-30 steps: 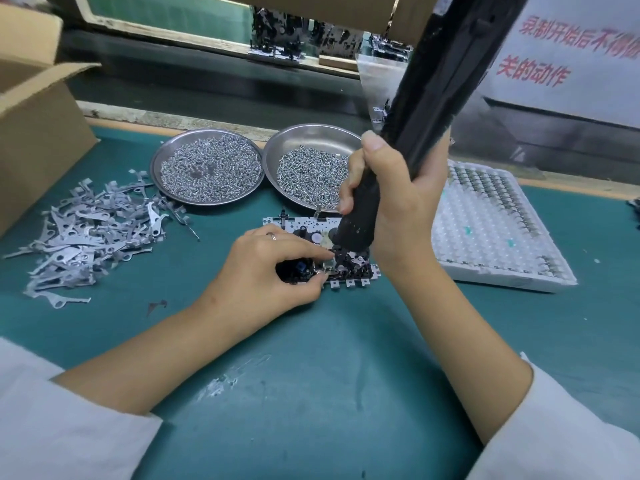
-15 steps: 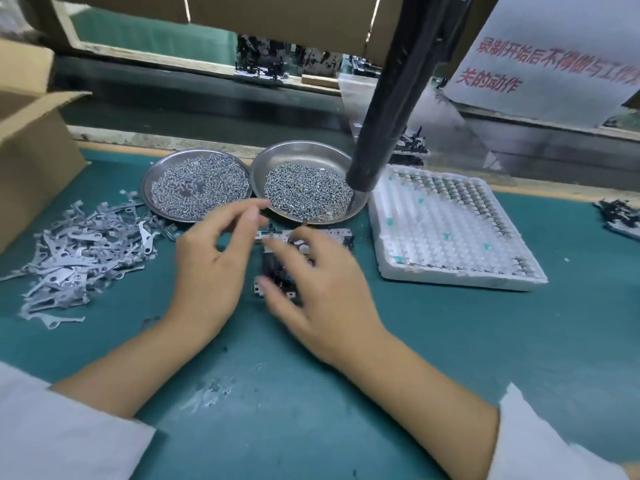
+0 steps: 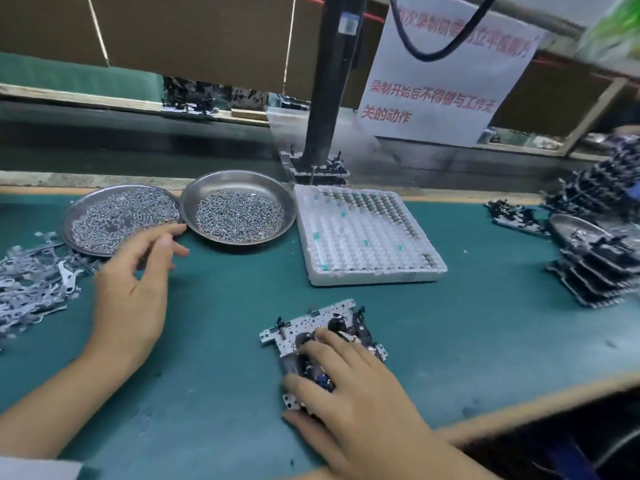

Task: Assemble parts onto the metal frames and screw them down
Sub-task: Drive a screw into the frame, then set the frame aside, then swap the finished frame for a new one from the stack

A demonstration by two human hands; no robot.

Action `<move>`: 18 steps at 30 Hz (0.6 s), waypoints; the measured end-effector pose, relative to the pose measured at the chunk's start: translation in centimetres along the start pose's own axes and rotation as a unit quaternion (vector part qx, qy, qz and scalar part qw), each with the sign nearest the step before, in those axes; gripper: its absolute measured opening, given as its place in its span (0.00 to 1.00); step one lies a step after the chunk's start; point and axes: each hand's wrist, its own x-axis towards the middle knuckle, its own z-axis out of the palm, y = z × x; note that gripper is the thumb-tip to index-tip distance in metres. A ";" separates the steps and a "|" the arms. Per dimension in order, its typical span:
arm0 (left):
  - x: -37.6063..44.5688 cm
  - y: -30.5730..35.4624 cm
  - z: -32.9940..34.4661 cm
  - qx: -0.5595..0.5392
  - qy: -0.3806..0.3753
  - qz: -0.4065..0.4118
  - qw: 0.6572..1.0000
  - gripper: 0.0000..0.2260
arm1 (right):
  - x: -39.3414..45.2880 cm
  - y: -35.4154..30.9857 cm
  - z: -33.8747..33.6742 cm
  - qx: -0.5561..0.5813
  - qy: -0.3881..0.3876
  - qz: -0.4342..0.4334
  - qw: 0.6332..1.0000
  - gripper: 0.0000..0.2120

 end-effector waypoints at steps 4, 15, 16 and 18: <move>-0.1 0.2 0.1 0.008 -0.006 -0.003 1.000 0.10 | -4.6 6.1 -1.8 -0.107 0.017 0.140 0.984 0.11; -0.7 1.0 0.4 0.033 -0.013 0.015 0.999 0.08 | 1.2 5.9 0.5 -0.003 0.176 0.103 0.979 0.06; -0.8 1.1 0.4 0.046 -0.016 0.022 0.999 0.08 | 2.5 5.2 1.0 0.024 0.178 0.070 0.981 0.05; -0.8 1.5 0.7 0.082 -0.023 0.035 0.996 0.08 | 5.3 4.2 2.0 0.070 0.192 0.013 0.979 0.06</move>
